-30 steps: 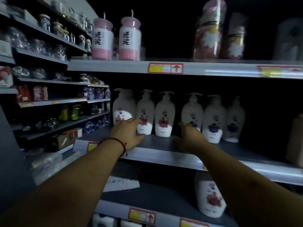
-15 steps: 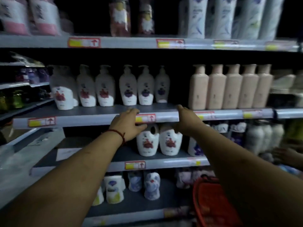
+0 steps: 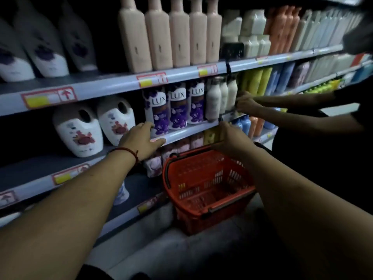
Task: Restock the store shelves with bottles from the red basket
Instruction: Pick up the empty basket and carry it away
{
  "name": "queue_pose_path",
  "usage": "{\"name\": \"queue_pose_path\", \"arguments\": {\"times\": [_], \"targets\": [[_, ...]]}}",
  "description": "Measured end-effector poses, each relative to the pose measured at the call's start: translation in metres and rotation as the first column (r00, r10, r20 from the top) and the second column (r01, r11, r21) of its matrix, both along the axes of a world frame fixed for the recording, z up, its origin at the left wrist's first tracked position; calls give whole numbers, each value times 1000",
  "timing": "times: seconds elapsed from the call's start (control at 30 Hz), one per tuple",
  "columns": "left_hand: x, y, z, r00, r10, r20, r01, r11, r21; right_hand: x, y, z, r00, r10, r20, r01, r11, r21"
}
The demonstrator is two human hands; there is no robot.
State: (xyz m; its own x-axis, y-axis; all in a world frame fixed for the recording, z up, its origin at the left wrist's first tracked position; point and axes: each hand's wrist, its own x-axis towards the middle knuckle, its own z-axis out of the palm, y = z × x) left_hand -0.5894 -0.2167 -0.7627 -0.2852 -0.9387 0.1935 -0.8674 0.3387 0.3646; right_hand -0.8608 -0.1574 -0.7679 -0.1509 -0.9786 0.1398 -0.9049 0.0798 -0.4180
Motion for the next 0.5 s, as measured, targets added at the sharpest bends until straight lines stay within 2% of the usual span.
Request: {"name": "queue_pose_path", "arguments": {"times": [0.17, 0.33, 0.43, 0.5], "targets": [[-32, -16, -76, 1000, 27, 14, -28, 987, 156, -39, -13, -71, 999, -51, -13, 52, 985, 165], [-34, -53, -166, 994, 86, 71, -104, 939, 327, -66, -60, -145, 999, -36, 14, 30, 952, 306], [-38, -79, -204, 973, 230, -19, -193, 857, 479, -80, -97, -179, 998, -43, 55, 18, 924, 383], [-38, -89, -232, 928, 361, -88, -225, 735, 640, -90, -114, -193, 996, -57, 62, 23, 896, 443]]}}
